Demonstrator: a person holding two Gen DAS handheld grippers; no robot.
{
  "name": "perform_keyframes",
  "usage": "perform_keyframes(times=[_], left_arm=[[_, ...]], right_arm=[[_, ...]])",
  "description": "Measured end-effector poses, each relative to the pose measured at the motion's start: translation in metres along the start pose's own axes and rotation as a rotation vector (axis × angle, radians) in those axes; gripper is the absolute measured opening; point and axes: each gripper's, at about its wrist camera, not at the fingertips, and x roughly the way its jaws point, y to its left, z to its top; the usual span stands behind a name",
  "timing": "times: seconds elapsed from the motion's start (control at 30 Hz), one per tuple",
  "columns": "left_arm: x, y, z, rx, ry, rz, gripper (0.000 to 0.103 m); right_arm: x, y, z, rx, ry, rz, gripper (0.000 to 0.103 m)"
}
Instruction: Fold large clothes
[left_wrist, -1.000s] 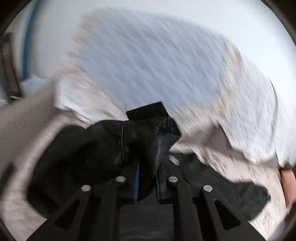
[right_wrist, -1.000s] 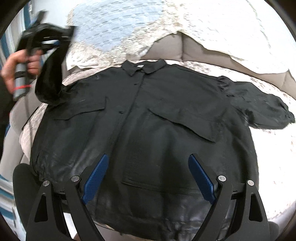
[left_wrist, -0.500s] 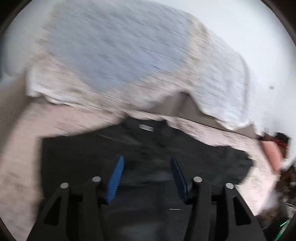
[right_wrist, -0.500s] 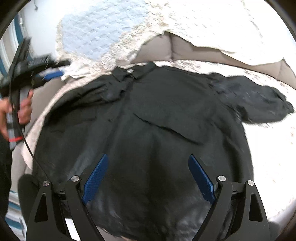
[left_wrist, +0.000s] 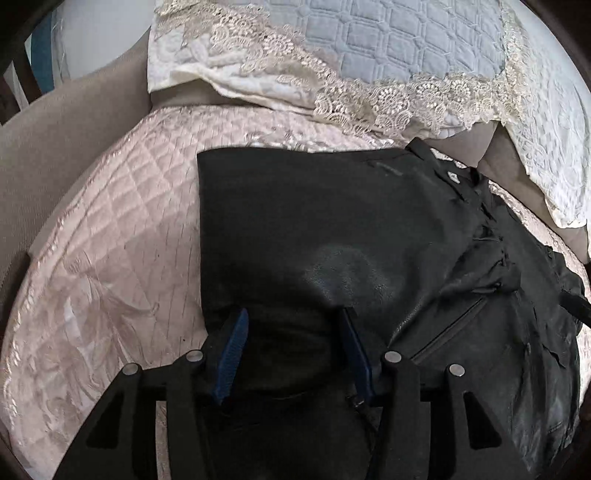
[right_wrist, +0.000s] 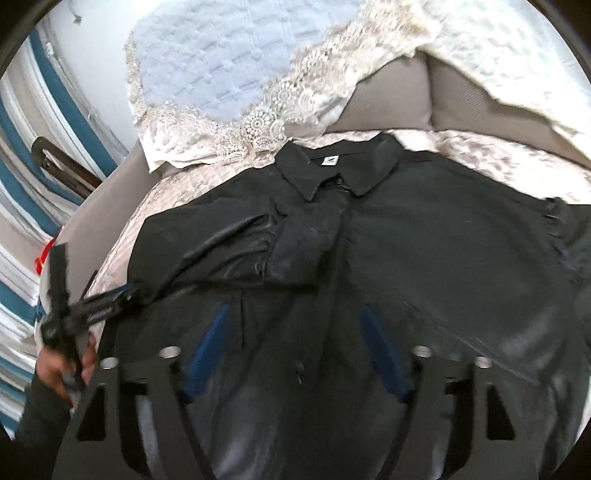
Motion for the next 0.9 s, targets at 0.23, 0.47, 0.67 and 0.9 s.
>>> perform_keyframes(times=[0.23,0.47,0.67,0.9], left_arm=[[-0.015,0.016,0.015,-0.022,-0.079,-0.008,0.053],[0.001,0.03,0.013,-0.062,-0.022,-0.007,0.053],[-0.01,0.021,0.003,0.004,-0.025,0.032,0.053],[-0.076,-0.008,-0.026,0.006,-0.109,-0.032,0.054]], right_arm=[[0.074,0.007,0.038,0.012,0.1,0.015,0.045],[0.092,0.017,0.045,-0.072,0.14,-0.063,0.036],[0.071,0.003,0.013,-0.065,0.145,-0.076,0.036],[-0.033,-0.019,-0.032,-0.037,-0.003,-0.053,0.041]])
